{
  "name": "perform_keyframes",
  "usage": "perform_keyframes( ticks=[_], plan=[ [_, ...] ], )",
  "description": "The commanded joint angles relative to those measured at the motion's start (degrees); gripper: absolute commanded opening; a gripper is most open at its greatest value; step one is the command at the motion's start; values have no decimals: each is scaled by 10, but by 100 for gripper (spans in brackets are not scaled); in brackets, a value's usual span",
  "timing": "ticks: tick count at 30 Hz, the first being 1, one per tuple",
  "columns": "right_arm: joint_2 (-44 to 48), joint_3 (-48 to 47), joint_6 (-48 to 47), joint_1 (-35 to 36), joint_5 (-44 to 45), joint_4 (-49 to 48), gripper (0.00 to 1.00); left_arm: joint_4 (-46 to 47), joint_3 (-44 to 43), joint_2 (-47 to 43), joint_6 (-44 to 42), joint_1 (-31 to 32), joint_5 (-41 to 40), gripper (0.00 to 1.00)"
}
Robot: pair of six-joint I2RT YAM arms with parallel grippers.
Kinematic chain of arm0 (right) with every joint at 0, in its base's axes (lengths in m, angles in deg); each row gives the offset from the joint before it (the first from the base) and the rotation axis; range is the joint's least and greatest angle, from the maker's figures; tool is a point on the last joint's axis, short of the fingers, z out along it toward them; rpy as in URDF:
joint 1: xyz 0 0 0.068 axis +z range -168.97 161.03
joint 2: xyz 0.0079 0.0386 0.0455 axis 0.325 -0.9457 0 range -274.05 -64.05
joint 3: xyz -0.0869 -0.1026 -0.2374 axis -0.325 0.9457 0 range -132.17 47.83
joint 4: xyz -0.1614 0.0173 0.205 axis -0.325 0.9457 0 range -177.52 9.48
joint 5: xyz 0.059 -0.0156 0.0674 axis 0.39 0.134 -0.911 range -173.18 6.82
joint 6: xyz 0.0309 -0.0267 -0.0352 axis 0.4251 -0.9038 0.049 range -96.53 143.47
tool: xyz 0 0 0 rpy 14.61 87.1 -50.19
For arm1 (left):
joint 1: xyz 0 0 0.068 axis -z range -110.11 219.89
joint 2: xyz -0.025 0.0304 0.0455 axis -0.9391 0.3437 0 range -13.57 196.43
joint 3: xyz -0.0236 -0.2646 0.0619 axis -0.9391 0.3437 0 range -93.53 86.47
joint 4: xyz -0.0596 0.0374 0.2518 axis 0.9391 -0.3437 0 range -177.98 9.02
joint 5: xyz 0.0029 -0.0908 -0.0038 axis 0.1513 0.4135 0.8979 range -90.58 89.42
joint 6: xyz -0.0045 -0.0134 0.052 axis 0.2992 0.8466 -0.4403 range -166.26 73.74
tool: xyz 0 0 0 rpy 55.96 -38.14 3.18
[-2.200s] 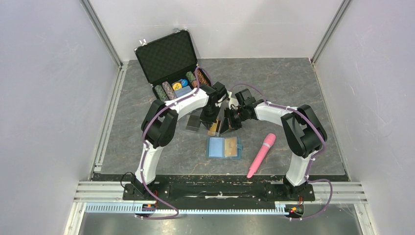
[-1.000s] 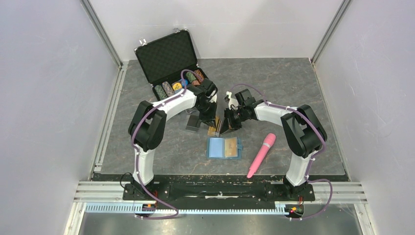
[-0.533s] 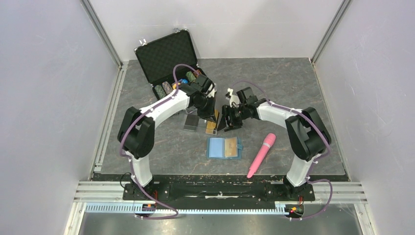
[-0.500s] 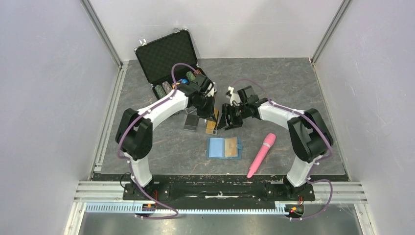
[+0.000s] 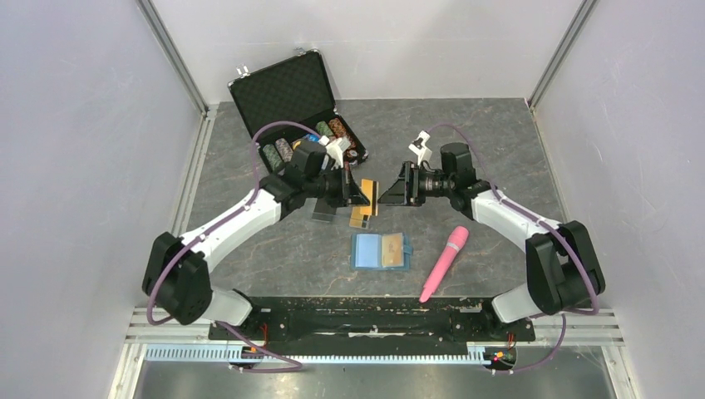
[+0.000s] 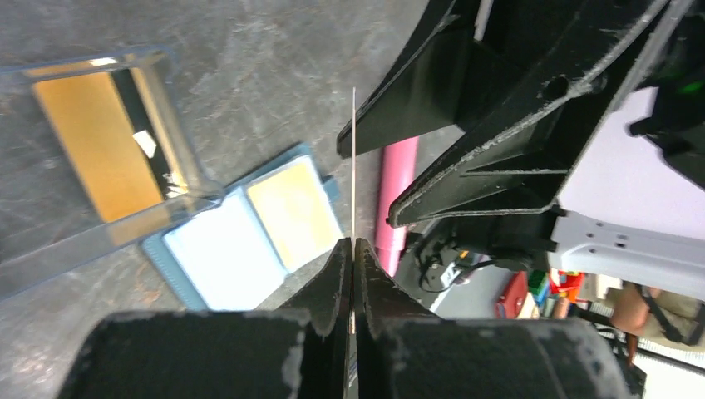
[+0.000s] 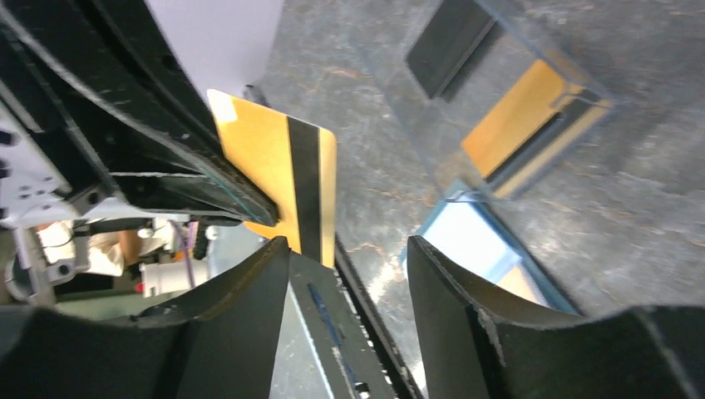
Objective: Put the credit cards into the card holder
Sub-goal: Insert the credit card into the card holder.
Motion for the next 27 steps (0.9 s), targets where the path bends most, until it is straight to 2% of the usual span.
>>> perform_keyframes(
  ticks=[1,3,7,10,11,13,15,17,19,24,27],
  plan=[
    [43,36,100,1,-77,-162,54,198,63,-53,97,-1,80,2],
    [50,51,142,1,-87,-216,51,232,84,-63,114,-2,96,2],
    [55,81,220,1,-96,-330,36,252,99,-68,121,-2,121,2],
    [54,95,244,0,-96,-365,26,253,105,-74,120,-2,123,2],
    [54,97,247,1,-96,-370,20,252,107,-76,120,-3,122,3],
    [56,103,249,1,-96,-377,4,250,114,-81,120,-2,117,12],
    [59,107,245,1,-97,-372,0,247,121,-85,121,-2,108,26],
    [61,104,222,1,-95,-345,0,236,128,-90,121,-3,93,39],
    [62,96,183,1,-89,-290,0,216,134,-94,117,-3,76,43],
    [57,55,18,1,-35,-60,0,100,142,-83,83,-3,31,44],
    [50,52,-42,1,6,29,0,31,142,-69,49,-3,8,41]
  ],
)
